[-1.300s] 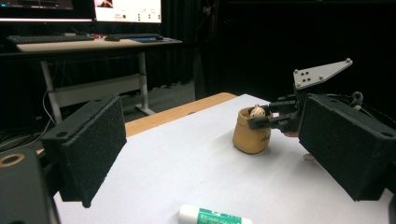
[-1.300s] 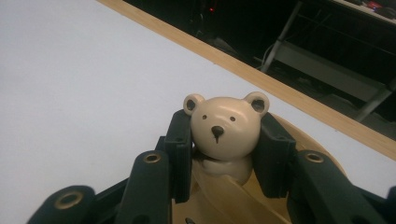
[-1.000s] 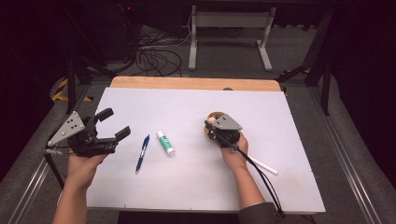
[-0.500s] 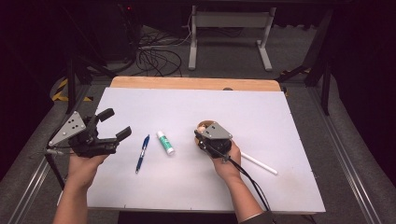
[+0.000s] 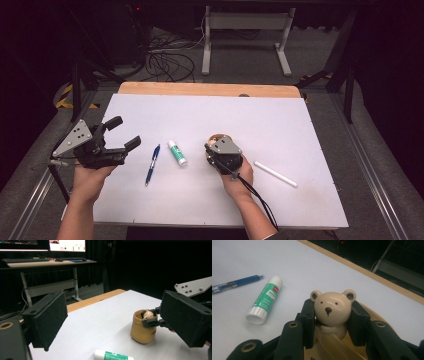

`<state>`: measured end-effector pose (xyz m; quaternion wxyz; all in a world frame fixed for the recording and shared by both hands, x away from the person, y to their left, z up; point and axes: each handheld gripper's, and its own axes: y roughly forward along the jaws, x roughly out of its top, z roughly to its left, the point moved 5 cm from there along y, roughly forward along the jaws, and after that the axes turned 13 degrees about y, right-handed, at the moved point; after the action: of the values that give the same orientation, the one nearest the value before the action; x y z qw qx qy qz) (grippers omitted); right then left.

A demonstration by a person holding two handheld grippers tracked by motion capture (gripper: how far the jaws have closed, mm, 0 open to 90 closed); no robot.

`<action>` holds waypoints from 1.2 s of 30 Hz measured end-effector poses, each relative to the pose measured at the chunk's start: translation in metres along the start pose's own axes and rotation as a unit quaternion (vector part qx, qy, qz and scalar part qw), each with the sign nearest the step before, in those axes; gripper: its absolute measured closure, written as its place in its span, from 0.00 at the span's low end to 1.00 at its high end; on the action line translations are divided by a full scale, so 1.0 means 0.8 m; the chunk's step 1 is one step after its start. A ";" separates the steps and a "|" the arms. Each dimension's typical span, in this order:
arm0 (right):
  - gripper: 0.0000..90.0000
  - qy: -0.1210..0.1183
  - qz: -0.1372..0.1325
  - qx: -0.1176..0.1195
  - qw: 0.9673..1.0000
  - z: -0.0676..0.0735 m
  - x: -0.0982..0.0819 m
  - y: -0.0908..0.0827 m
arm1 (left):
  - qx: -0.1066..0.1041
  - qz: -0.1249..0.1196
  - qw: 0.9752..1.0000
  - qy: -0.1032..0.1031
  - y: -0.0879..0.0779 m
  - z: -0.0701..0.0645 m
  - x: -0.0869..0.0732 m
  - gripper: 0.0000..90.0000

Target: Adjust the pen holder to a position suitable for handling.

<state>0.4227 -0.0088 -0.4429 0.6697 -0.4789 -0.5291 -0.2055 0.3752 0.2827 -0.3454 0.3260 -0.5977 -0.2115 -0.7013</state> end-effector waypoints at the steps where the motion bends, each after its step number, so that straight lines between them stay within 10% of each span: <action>1: 0.70 -0.001 0.002 0.001 1.000 0.000 -0.002 0.001 | 0.000 0.001 1.000 0.000 0.000 0.000 0.000 0.09; 36: 0.47 0.025 -0.067 0.021 0.997 0.025 0.030 -0.026 | 0.001 0.005 1.000 0.000 0.000 0.001 -0.002 0.09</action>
<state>0.4046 0.0045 -0.4132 0.6776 -0.4229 -0.5472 -0.2501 0.3763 0.2838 -0.3471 0.3301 -0.5983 -0.2096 -0.6993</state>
